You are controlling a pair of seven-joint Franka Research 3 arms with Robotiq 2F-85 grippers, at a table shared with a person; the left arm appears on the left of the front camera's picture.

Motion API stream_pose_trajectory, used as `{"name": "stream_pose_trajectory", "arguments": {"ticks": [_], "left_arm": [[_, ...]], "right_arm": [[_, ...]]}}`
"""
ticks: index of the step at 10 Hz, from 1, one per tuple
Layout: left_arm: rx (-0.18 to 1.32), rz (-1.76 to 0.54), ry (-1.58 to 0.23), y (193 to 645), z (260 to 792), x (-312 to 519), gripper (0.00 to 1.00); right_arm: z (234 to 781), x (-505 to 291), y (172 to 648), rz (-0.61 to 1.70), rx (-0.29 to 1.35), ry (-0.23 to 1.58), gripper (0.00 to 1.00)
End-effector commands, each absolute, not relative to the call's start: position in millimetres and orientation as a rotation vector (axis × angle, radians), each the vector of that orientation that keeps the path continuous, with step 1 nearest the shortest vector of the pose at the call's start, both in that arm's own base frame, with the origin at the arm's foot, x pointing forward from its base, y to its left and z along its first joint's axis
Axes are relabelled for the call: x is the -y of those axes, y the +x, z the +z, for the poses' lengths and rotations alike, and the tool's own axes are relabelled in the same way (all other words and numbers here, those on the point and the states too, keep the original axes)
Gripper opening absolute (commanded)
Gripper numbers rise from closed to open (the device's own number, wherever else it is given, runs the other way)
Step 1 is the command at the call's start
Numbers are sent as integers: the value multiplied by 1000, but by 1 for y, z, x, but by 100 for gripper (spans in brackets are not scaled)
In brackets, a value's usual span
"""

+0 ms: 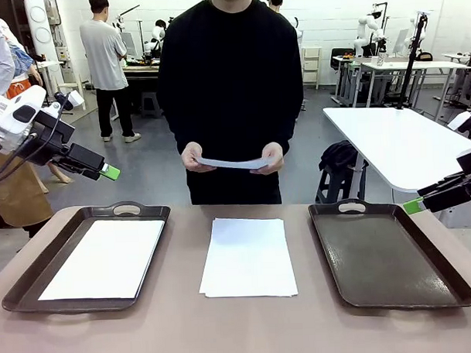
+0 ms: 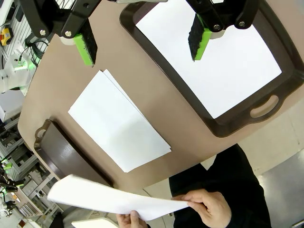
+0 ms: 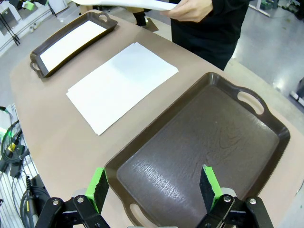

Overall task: Sort the A4 documents.
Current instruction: Receive the A4 Paper.

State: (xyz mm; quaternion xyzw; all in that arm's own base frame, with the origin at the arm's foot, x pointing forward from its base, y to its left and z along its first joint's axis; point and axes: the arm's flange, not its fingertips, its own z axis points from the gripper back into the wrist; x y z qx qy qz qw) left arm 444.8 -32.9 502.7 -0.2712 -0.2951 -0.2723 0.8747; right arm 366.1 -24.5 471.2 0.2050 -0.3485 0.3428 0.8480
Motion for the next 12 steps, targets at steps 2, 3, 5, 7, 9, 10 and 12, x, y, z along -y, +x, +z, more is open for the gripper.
{"name": "stream_pose_trajectory", "arguments": {"ticks": [2,3,5,7,9,10,12], "left_arm": [[622,-569,-571,444,504,32,100],[622,-569,-571,444,504,32,100],[622,-569,-571,444,504,32,100],[622,-569,-571,444,504,32,100],[622,-569,-571,444,504,32,100],[622,-569,-571,444,504,32,100],[622,-569,-571,444,504,32,100]], "right_arm": [[469,24,370,735,750,453,100],[469,24,370,735,750,453,100],[469,24,370,735,750,453,100],[469,24,370,735,750,453,100],[469,24,370,735,750,453,100],[469,24,370,735,750,453,100],[469,24,370,735,750,453,100]]}}
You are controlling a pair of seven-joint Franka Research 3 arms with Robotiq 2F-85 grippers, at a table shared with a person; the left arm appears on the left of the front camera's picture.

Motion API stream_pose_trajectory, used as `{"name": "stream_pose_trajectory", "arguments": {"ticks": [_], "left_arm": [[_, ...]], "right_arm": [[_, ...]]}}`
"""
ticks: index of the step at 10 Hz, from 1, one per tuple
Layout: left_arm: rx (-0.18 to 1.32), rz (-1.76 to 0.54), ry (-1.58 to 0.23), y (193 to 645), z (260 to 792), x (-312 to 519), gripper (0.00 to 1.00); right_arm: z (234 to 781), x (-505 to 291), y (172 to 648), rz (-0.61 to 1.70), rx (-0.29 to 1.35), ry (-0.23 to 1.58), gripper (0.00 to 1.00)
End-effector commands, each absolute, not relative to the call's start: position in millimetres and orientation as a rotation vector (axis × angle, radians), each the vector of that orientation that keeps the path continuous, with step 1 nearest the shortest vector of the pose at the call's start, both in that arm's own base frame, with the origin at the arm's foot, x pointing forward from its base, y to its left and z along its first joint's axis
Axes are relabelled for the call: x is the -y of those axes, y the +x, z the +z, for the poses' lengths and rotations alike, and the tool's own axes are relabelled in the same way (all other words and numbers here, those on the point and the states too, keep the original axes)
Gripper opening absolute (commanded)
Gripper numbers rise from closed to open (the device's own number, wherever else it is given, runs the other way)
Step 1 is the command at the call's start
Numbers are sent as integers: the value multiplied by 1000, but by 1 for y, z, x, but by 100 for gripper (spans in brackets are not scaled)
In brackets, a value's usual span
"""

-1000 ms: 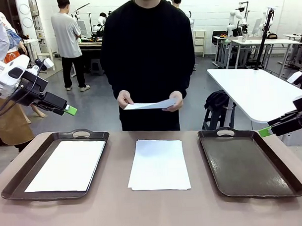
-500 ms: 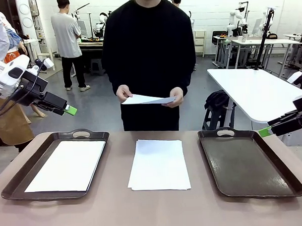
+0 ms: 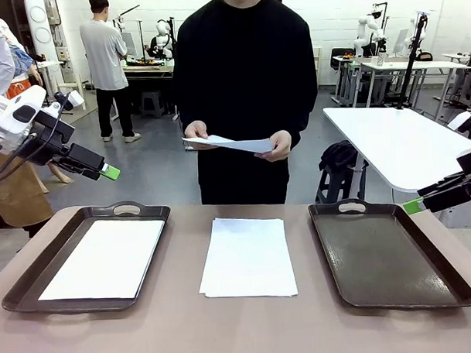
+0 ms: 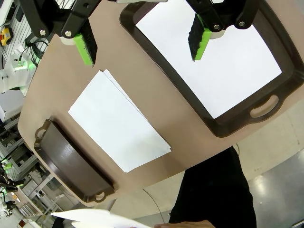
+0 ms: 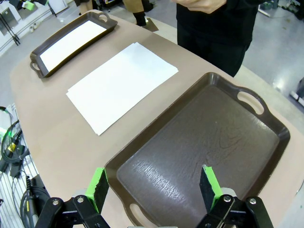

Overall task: Sort the A4 documents.
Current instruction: Receive the A4 Paper.

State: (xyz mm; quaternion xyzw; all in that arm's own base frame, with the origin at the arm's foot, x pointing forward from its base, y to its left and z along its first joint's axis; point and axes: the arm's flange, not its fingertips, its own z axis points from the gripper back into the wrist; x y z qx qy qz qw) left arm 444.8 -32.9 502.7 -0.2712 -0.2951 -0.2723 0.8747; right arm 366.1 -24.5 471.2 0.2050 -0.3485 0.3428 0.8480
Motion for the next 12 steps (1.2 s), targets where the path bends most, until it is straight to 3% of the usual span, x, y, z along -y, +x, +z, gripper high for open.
{"name": "stream_pose_trajectory", "arguments": {"ticks": [1,12], "left_arm": [[622,-569,-571,444,504,32,100],[622,-569,-571,444,504,32,100]], "right_arm": [[469,24,370,735,750,453,100],[469,24,370,735,750,453,100]]}}
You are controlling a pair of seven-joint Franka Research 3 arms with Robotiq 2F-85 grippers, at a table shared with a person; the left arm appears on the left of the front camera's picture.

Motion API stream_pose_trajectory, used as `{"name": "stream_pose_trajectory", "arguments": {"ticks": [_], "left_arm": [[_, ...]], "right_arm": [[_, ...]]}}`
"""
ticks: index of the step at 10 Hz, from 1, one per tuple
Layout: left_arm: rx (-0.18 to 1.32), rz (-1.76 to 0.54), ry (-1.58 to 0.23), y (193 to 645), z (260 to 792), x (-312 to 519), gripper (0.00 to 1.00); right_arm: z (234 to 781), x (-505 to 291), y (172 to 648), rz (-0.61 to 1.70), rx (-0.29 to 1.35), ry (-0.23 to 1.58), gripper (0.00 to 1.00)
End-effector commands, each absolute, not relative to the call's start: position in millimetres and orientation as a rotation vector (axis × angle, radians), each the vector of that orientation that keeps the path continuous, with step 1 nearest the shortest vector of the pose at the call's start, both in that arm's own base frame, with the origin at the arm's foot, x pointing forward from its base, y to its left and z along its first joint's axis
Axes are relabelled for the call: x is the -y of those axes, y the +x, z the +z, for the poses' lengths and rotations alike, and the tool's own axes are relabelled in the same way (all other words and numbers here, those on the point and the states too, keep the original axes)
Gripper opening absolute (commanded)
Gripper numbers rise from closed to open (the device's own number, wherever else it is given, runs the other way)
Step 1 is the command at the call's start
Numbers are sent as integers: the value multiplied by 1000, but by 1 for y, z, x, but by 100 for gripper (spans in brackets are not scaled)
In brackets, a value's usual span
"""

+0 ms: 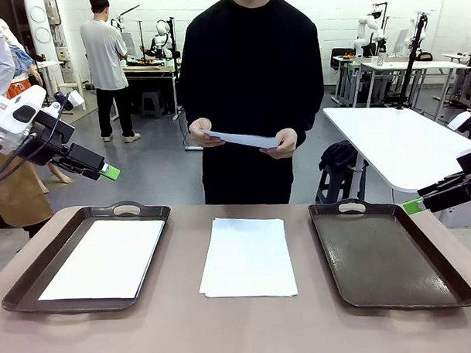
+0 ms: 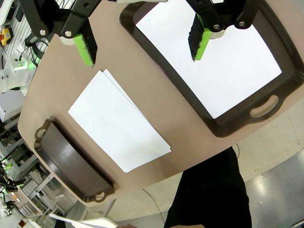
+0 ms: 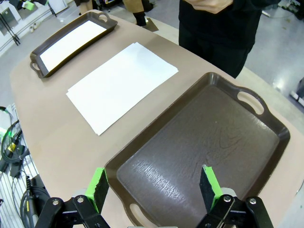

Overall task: Sort the A4 documents.
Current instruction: Receive the A4 Paper.

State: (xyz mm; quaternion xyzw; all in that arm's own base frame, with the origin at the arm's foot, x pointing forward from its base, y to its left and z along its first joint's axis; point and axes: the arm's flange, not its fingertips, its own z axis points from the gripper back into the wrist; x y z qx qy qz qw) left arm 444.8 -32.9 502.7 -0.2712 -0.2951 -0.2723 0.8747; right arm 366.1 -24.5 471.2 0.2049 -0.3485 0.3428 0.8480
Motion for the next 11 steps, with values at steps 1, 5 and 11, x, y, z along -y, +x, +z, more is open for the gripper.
{"name": "stream_pose_trajectory", "arguments": {"ticks": [1,5,11], "left_arm": [[622,-569,-571,444,504,32,100],[622,-569,-571,444,504,32,100],[622,-569,-571,444,504,32,100]], "right_arm": [[469,24,370,735,750,453,100],[469,24,370,735,750,453,100],[469,24,370,735,750,453,100]]}}
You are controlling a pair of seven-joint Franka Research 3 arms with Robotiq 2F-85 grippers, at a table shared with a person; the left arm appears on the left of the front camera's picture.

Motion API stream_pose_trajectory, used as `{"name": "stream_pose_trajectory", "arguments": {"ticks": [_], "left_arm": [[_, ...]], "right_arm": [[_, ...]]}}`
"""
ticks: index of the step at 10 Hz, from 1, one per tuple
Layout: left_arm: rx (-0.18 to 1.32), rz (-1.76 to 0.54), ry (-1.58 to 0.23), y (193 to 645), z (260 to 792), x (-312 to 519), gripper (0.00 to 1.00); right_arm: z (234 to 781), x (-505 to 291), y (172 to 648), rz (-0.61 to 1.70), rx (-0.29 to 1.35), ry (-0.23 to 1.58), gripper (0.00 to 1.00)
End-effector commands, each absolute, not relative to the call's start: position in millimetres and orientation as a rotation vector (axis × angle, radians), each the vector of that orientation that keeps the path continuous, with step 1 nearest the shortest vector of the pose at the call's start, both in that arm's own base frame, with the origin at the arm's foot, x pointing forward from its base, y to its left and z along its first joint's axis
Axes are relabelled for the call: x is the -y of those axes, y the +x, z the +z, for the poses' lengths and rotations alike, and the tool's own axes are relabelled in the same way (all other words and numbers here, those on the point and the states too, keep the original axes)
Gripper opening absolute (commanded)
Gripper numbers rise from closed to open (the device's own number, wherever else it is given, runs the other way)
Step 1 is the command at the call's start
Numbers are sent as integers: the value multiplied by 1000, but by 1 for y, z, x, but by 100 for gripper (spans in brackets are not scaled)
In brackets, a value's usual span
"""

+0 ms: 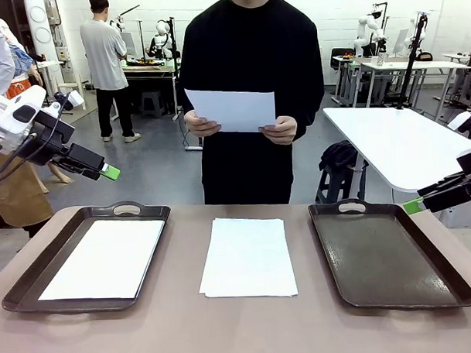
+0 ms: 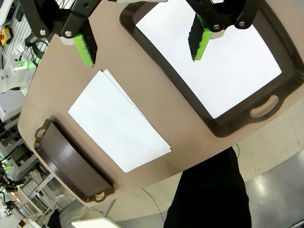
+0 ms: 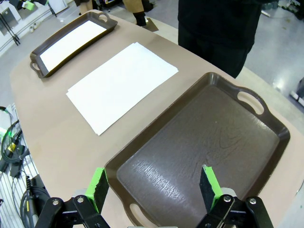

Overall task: Sort the A4 documents.
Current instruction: Receive the A4 Paper.

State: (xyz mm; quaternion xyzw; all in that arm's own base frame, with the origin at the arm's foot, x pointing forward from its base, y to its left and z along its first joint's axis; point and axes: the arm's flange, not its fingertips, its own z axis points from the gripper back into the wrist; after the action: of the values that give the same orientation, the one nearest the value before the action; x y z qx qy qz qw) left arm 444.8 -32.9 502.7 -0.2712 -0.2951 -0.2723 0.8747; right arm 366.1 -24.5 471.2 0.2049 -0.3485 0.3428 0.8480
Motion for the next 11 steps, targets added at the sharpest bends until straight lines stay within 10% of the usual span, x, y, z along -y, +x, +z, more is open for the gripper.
{"name": "stream_pose_trajectory", "arguments": {"ticks": [1,11], "left_arm": [[622,-569,-571,444,504,32,100],[622,-569,-571,444,504,32,100]], "right_arm": [[469,24,370,735,750,453,100],[469,24,370,735,750,453,100]]}}
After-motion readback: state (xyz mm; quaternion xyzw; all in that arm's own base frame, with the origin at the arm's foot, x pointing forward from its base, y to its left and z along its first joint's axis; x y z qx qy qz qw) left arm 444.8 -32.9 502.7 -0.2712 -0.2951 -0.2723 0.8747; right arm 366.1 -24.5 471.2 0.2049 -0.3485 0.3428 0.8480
